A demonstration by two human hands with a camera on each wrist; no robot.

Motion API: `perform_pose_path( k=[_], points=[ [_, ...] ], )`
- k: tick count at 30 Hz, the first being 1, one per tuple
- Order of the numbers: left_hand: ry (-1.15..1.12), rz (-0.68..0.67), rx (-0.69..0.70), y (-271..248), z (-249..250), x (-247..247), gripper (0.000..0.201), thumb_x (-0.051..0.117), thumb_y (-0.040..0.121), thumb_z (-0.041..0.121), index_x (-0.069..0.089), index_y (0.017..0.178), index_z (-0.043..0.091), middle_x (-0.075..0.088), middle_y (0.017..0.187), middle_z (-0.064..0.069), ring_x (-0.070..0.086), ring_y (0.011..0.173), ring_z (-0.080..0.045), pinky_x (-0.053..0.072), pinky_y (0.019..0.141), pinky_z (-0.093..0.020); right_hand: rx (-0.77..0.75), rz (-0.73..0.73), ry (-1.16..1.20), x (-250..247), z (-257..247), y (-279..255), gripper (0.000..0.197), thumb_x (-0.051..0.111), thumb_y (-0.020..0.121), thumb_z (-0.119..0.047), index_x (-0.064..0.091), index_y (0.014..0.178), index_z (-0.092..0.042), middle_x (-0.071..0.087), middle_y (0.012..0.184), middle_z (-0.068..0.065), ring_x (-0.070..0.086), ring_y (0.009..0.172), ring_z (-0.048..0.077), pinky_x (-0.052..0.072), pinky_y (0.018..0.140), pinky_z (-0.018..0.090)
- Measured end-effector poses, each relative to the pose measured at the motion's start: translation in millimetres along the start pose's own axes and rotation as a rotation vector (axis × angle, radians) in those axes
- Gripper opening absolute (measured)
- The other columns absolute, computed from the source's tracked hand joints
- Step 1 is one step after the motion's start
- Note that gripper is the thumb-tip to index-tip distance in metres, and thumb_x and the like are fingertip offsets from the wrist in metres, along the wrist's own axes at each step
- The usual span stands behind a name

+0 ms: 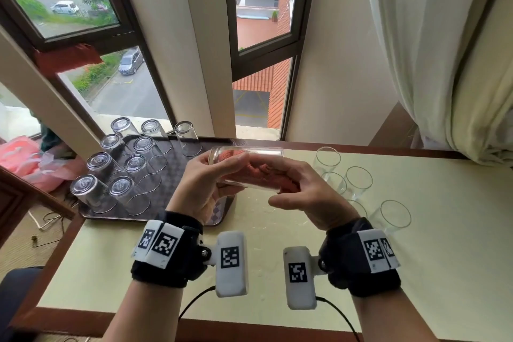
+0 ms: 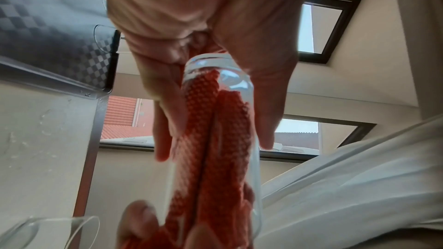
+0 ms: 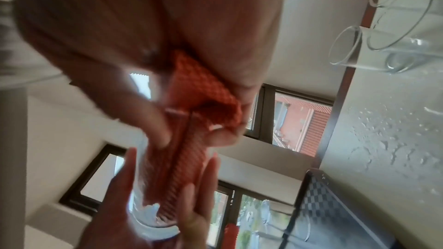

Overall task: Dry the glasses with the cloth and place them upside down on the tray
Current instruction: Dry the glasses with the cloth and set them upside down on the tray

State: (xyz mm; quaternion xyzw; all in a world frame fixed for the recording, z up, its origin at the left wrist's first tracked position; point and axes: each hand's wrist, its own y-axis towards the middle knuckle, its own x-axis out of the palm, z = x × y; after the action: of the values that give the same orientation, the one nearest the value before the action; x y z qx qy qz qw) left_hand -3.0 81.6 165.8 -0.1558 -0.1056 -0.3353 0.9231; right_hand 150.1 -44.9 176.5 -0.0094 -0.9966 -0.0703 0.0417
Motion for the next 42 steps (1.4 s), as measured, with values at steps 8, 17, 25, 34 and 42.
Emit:
perform_pose_path(
  k=[8, 17, 25, 34, 42],
  points=[
    [-0.141, 0.105, -0.058, -2.0, 0.6, 4.0, 0.041, 0.084, 0.07, 0.02, 0.065, 0.103, 0.006, 0.076, 0.083, -0.008, 0.074, 0.073, -0.021, 0.058, 0.055, -0.022, -0.052, 0.405, 0.203, 0.6, 8.4, 2.5, 0.045, 0.075, 0.072, 0.004, 0.064, 0.113, -0.012, 0.075, 0.1, -0.003, 0.07, 0.088, 0.016, 0.061, 0.068, 0.029],
    [-0.058, 0.137, 0.06, -11.7, 2.0, 18.5, 0.071, 0.092, 0.054, 0.005, 0.058, 0.116, -0.002, 0.072, 0.098, -0.015, 0.073, 0.085, -0.024, 0.062, 0.076, -0.033, 0.045, 0.407, 0.177, 12.6, 12.5, 6.5, 0.044, 0.071, 0.08, -0.028, 0.065, 0.117, -0.006, 0.071, 0.102, 0.007, 0.067, 0.092, 0.02, 0.056, 0.054, 0.028],
    [0.064, 0.014, 0.024, -17.9, 1.5, 20.1, 0.069, 0.087, 0.061, 0.033, 0.058, 0.117, 0.007, 0.072, 0.092, -0.007, 0.073, 0.077, -0.022, 0.06, 0.065, -0.027, -0.016, 0.466, 0.174, 7.1, 1.5, 7.1, 0.02, 0.072, 0.078, 0.007, 0.074, 0.084, -0.012, 0.074, 0.081, 0.005, 0.064, 0.066, 0.017, 0.041, 0.042, 0.025],
    [0.24, -0.003, 0.147, -24.4, 9.8, 15.9, 0.068, 0.098, 0.05, 0.025, 0.068, 0.107, 0.004, 0.076, 0.089, -0.01, 0.072, 0.071, -0.023, 0.06, 0.061, -0.025, -0.021, 0.364, -0.005, 3.0, -13.5, 3.9, 0.026, 0.071, 0.066, -0.002, 0.07, 0.09, -0.011, 0.072, 0.084, 0.009, 0.065, 0.072, 0.019, 0.053, 0.051, 0.028],
    [0.482, 0.045, 0.479, -24.0, -6.2, 17.4, 0.084, 0.099, 0.048, 0.034, 0.064, 0.12, 0.009, 0.074, 0.104, 0.0, 0.075, 0.089, -0.012, 0.061, 0.077, -0.025, 0.07, 0.476, 0.1, 5.2, -16.4, 8.9, 0.03, 0.072, 0.061, 0.017, 0.069, 0.082, -0.003, 0.069, 0.066, 0.007, 0.059, 0.056, 0.015, 0.044, 0.044, 0.023]
  ],
)
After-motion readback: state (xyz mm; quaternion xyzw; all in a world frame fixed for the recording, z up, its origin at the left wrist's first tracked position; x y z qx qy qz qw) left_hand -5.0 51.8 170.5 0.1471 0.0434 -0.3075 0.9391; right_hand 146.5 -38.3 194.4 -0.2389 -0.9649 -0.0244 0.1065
